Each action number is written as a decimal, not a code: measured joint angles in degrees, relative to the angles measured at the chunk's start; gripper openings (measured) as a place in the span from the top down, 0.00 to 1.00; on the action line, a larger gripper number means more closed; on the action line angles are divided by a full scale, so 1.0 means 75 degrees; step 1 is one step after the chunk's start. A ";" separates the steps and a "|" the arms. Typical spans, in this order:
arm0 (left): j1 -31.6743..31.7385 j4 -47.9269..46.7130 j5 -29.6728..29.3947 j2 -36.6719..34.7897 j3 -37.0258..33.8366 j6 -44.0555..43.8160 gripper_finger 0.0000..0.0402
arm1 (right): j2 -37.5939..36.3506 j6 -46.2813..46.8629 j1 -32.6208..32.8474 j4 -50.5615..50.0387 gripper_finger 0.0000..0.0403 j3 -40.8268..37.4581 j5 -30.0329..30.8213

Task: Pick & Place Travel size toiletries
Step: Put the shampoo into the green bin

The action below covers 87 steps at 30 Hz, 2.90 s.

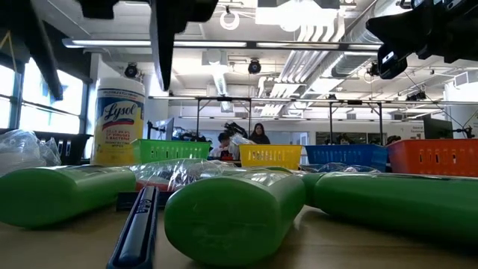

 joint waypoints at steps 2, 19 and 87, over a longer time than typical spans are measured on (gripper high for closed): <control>-0.0060 -0.0092 -0.0123 0.0185 -0.0011 0.0292 0.25 | 0.0045 0.0000 0.0000 0.0017 0.99 0.0000 0.0016; -0.0046 -0.0183 0.0111 0.1052 -0.0009 0.1088 0.22 | 0.0137 0.0152 0.0000 0.0058 0.99 0.0000 0.0022; 0.0007 0.3298 -0.1179 -0.9887 -0.7234 -0.4541 0.69 | 0.0137 0.0169 -0.0003 0.0043 0.99 0.0000 0.0022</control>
